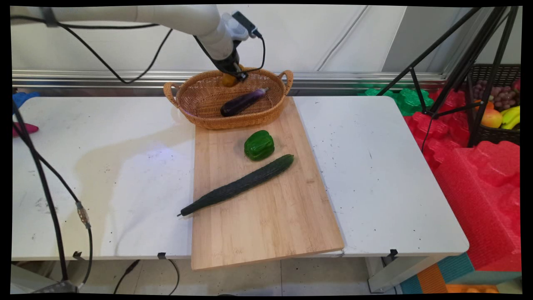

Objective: Place the picked object on the cutting board

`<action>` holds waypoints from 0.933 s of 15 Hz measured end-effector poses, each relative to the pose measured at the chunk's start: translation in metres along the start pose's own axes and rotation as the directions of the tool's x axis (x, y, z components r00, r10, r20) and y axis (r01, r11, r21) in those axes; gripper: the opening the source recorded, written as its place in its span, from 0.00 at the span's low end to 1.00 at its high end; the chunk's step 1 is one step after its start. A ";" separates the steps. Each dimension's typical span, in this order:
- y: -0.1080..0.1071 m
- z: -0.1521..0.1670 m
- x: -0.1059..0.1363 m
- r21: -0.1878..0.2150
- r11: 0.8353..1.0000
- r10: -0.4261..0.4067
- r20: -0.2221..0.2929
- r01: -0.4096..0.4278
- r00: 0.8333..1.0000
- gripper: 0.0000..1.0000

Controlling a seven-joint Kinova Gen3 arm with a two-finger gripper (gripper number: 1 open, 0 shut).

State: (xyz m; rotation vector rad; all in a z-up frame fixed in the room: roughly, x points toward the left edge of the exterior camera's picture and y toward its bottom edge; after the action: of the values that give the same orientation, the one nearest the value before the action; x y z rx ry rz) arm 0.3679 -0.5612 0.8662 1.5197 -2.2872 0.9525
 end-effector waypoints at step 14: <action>0.074 -0.211 -0.056 -0.214 0.963 0.155 -0.067 -0.166 0.986 0.00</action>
State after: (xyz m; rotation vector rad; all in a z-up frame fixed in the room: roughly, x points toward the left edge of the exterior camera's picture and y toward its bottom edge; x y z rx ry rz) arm 0.2941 -0.3684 0.9690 1.2243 -2.4169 0.7369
